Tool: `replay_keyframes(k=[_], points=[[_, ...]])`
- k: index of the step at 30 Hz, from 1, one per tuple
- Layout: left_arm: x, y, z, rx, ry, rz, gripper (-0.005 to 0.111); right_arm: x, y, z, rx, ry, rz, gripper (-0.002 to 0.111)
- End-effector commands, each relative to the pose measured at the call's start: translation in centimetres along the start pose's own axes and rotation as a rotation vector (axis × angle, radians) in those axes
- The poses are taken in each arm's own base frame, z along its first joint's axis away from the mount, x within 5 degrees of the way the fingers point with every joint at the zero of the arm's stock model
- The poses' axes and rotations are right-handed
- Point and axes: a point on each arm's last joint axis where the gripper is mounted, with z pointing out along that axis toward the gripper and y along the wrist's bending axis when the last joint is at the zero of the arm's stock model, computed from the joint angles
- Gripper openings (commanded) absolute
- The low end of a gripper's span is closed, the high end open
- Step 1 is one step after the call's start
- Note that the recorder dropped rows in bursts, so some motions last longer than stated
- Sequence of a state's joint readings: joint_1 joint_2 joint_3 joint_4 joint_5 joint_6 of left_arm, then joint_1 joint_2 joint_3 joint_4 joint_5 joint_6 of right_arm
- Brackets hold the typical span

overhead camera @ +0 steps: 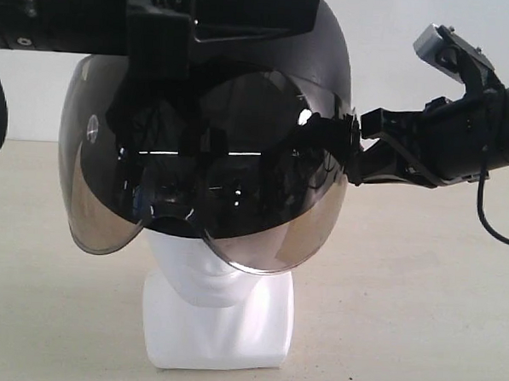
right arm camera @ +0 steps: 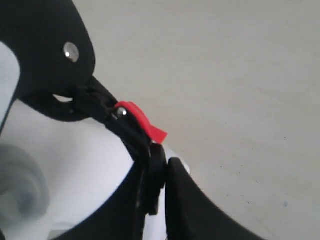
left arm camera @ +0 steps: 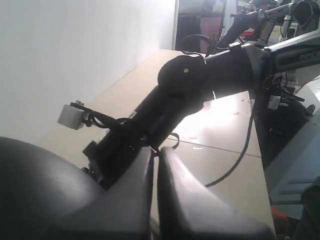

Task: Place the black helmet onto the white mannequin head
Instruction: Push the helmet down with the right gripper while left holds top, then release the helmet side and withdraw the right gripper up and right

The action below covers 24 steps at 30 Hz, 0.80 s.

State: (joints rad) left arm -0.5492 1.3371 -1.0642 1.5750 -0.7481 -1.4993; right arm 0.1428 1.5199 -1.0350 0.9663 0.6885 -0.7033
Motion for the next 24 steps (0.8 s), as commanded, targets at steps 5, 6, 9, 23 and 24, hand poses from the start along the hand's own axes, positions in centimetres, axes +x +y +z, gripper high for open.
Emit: replay_keyframes(k=[5,6,9,23,24], points=[[3.47,1.13,1.17,-0.043,0.137,-0.122,0.004,-2.40,-2.57,0.99,0.147,-0.088,-0.057,0.000],[3.47,1.11,1.17,-0.041,0.137,-0.122,0.004,-2.38,-2.53,0.99,0.143,-0.084,-0.057,0.000],[3.47,1.03,1.17,-0.033,0.136,-0.132,0.004,-2.55,-2.46,0.92,0.143,-0.089,-0.060,0.000],[3.47,1.05,1.17,-0.036,0.136,-0.144,0.004,-2.65,-1.83,0.27,0.122,-0.089,-0.074,0.033],[3.47,1.05,1.17,-0.036,0.136,-0.144,0.004,-2.71,-1.64,0.02,0.120,-0.094,-0.078,0.041]])
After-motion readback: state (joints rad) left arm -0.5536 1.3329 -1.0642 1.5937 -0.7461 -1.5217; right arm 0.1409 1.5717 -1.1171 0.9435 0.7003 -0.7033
